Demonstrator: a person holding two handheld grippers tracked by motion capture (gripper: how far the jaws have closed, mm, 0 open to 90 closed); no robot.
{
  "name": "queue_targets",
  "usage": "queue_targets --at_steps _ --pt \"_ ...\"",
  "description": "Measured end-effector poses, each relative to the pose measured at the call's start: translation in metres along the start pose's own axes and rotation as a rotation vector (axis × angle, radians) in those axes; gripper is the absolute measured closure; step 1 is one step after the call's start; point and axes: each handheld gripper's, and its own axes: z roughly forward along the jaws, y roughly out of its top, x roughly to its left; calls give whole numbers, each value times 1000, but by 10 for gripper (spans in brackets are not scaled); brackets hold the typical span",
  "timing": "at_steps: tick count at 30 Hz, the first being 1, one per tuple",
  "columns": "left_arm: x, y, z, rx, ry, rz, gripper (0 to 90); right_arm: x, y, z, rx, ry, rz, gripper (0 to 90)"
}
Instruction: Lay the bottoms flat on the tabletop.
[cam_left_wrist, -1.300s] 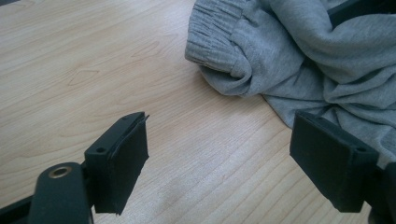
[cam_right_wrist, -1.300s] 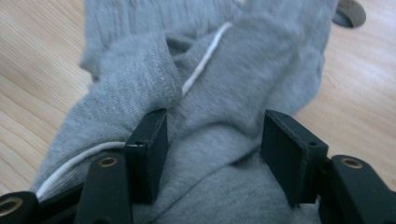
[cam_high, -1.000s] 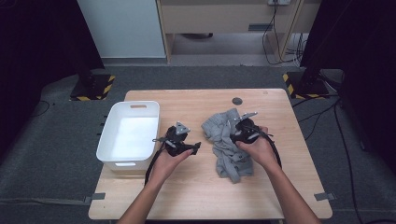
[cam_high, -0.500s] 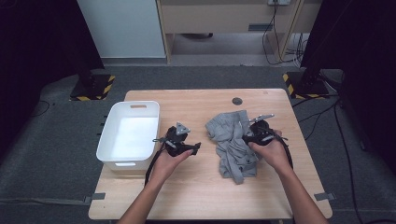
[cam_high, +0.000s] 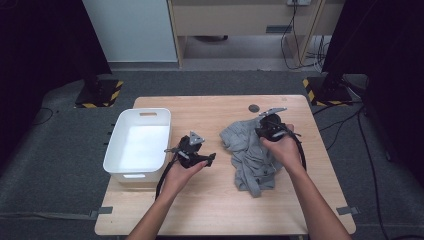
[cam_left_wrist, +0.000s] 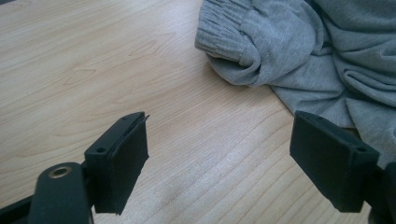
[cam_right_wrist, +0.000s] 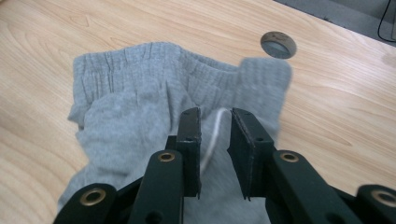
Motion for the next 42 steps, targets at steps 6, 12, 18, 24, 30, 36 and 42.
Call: queue_targets --at_steps 6,12,18,24,30,36,42 --pt "1 1 -2 -9 -2 -6 186 7 2 19 48 -66 -23 663" --pt "-1 2 -1 -8 -4 -2 186 -3 -5 30 84 -84 22 565" --pt "-6 3 2 -1 -9 11 187 -9 -13 45 115 -74 22 607" --pt "-9 7 11 8 -24 19 198 -13 -23 52 151 -54 -12 846" --pt "-6 7 32 18 -48 -16 206 -16 -39 52 134 -2 -14 863" --pt "-6 4 47 33 -50 -36 240 -3 -43 48 99 62 -32 867" --pt "-7 1 51 41 -51 -27 334 17 -39 45 74 104 -76 867"
